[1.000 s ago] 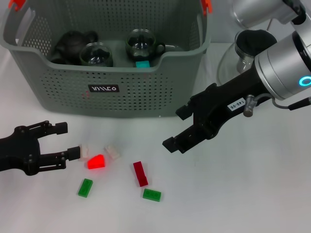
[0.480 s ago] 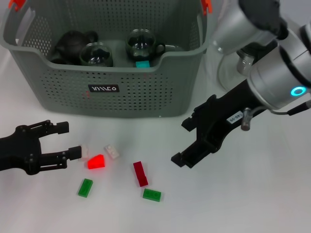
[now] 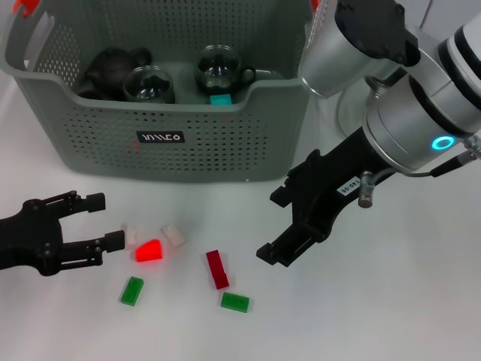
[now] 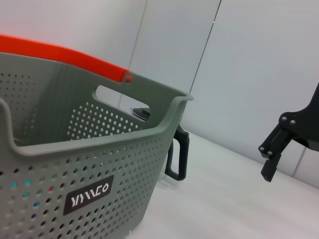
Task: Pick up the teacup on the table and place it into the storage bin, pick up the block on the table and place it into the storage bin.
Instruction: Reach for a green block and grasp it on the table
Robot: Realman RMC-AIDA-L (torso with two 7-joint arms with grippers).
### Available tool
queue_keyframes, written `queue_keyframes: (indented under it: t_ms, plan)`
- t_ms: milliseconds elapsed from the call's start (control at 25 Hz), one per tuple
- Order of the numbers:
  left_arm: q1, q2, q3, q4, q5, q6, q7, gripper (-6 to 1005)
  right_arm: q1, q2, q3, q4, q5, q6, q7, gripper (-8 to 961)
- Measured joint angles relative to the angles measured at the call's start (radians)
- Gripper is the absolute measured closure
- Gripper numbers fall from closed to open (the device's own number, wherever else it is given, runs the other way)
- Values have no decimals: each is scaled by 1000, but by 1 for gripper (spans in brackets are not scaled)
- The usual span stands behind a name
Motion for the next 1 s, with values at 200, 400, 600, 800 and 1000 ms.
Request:
queue_keyframes:
  t_ms: [200,400,600,800,1000]
  plan:
    - [1,0,0,0,0,0,1,137,25,2,-5,39,-30,8,2,30]
    - [2,-1,0,0,0,0,4,137,64,4,-48,122,-39,41,2,28]
    - [1,-1,3,0,0,0,6,138,104,4,-120,187,-39,88,2,26]
    - [-1,2,15,0,0,-1,8,138,139,8,-187,233,-40,124,11,26]
    - [-2,0,16,0,0,-9,9,138,149,9,-247,265,-38,163,33,26]
